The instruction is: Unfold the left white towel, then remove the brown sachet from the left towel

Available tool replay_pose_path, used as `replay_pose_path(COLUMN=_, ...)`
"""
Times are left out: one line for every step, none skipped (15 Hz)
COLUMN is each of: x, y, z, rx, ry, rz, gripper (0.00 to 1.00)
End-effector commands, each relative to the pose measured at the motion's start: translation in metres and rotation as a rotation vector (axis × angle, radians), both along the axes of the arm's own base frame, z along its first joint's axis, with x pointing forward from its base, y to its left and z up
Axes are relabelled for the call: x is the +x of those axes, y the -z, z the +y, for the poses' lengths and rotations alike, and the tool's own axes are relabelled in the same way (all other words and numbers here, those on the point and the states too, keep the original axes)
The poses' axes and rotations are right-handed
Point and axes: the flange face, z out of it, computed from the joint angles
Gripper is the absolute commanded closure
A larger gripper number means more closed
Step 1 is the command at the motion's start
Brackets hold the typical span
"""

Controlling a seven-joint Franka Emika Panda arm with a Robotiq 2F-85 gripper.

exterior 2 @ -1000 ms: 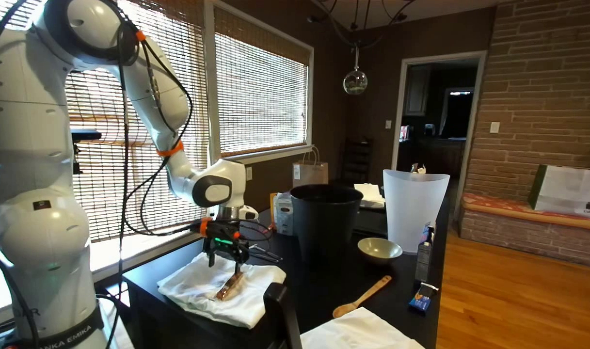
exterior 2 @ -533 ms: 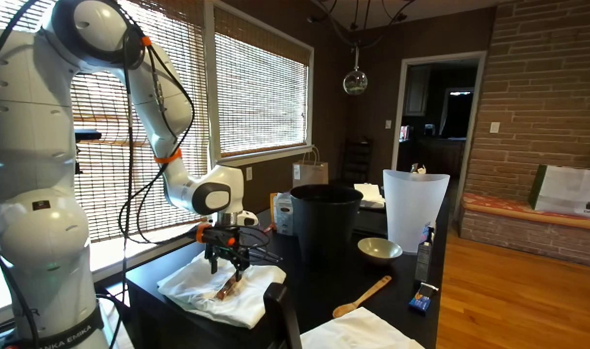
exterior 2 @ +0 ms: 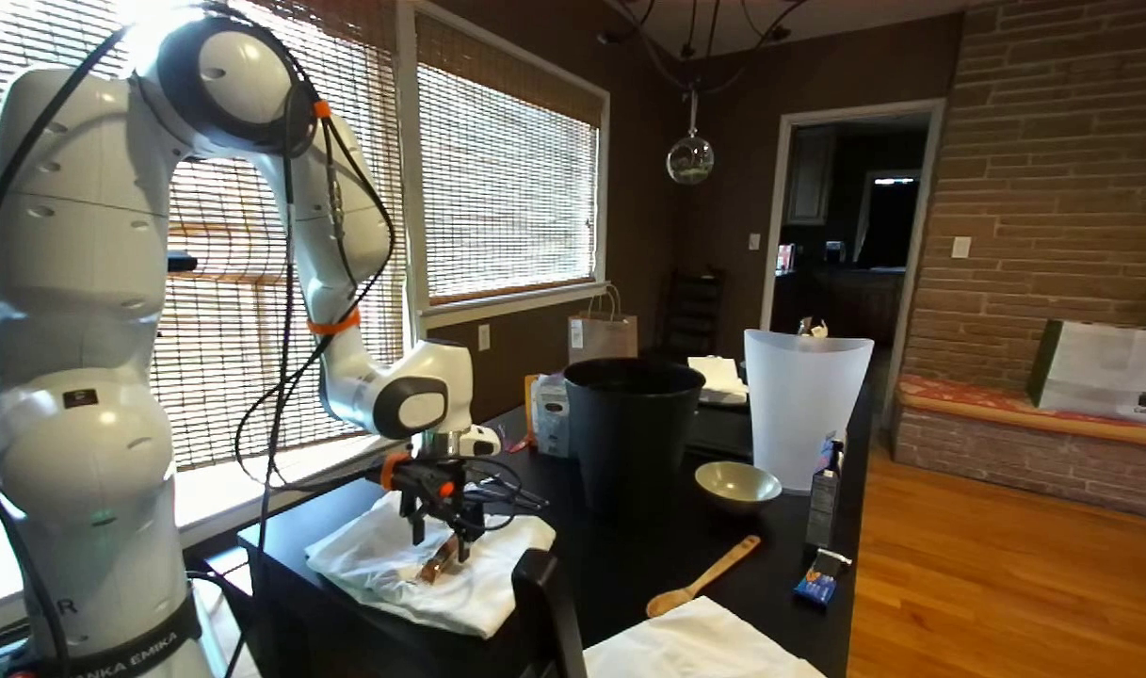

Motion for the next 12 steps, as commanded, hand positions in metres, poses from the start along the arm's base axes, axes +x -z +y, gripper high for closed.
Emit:
replay_pose_path(x=0.007, y=0.01, z=0.004, rx=0.006, ry=0.026, rz=-0.016, gripper=0.28)
replay_pose_path(x=0.007, y=0.012, z=0.004, rx=0.006, ry=0.028, rz=-0.016, gripper=0.34)
replay_pose_path(x=0.007, y=0.014, z=0.004, rx=0.007, ry=0.031, rz=-0.016, gripper=0.41)
replay_pose_path(x=0.008, y=0.015, z=0.005, rx=0.008, ry=0.033, rz=-0.017, gripper=0.5)
replay_pose_path(x=0.009, y=0.016, z=0.005, rx=0.009, ry=0.036, rz=-0.017, gripper=0.56)
replay_pose_path(x=0.01, y=0.016, z=0.005, rx=0.008, ry=0.038, rz=-0.02, gripper=0.62)
replay_pose_path(x=0.01, y=0.016, z=0.005, rx=0.009, ry=0.04, rz=-0.021, gripper=0.7)
replay_pose_path(x=0.012, y=0.014, z=0.004, rx=0.008, ry=0.043, rz=-0.029, gripper=0.76)
replay_pose_path(x=0.013, y=0.012, z=0.003, rx=0.007, ry=0.046, rz=-0.035, gripper=0.84)
replay_pose_path(x=0.015, y=0.009, z=0.001, rx=0.006, ry=0.049, rz=-0.044, gripper=0.9)
replay_pose_path(x=0.016, y=0.005, z=0.0, rx=0.005, ry=0.053, rz=-0.051, gripper=0.96)
replay_pose_path(x=0.018, y=0.001, z=-0.002, rx=0.005, ry=0.058, rz=-0.06, gripper=0.93)
